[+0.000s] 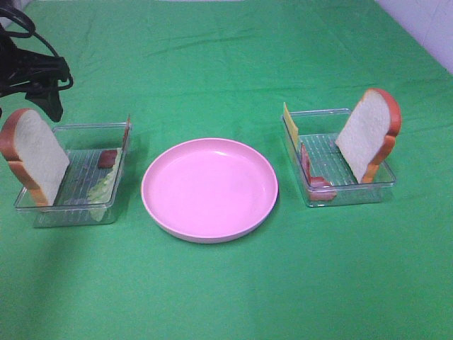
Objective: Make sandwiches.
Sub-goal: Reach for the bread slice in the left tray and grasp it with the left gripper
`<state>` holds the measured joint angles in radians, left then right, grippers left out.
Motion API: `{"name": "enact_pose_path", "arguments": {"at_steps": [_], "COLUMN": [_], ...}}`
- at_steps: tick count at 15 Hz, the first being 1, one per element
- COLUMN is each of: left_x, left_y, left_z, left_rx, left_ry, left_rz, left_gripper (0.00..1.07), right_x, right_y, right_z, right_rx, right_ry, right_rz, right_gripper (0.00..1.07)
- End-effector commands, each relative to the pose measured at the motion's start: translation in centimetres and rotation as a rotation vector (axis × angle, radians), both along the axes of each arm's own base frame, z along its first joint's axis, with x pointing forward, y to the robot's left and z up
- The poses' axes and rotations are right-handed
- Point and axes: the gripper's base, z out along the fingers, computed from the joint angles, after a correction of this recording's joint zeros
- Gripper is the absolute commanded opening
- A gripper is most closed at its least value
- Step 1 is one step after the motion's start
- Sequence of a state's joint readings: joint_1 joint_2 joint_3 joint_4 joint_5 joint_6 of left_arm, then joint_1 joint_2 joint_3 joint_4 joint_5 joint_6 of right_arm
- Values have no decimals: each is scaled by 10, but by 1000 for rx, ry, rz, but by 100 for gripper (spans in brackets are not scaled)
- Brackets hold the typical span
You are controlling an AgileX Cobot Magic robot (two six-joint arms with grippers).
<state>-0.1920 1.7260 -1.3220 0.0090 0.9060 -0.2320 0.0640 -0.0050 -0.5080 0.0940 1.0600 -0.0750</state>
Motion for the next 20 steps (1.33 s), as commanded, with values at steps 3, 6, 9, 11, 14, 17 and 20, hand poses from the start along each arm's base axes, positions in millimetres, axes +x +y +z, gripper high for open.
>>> {"name": "enact_pose_path", "arguments": {"at_steps": [3, 6, 9, 11, 14, 17, 20], "left_x": [3, 9, 18, 22, 24, 24, 24], "left_y": [5, 5, 5, 4, 4, 4, 4], "left_z": [0, -11, -34, -48, -59, -59, -59], "left_rx": [47, 50, 67, 71, 76, 76, 76], "left_ry": [-19, -12, 35, 58, 85, 85, 85], "left_rz": [56, 64, 62, 61, 63, 63, 63], "left_gripper": [77, 77, 77, 77, 67, 39, 16], "right_x": [-2, -2, -2, -2, -2, -2, -2], "right_y": [0, 0, 0, 0, 0, 0, 0], "right_z": [-1, -1, -1, -1, -1, -1, -1], "right_rx": [8, 8, 8, 8, 8, 8, 8], "right_ry": [-14, -14, -14, -14, -14, -14, -14], "right_rz": [-14, -14, -14, -14, -14, -14, -14], "right_gripper": [81, 81, 81, 81, 81, 81, 81]}}
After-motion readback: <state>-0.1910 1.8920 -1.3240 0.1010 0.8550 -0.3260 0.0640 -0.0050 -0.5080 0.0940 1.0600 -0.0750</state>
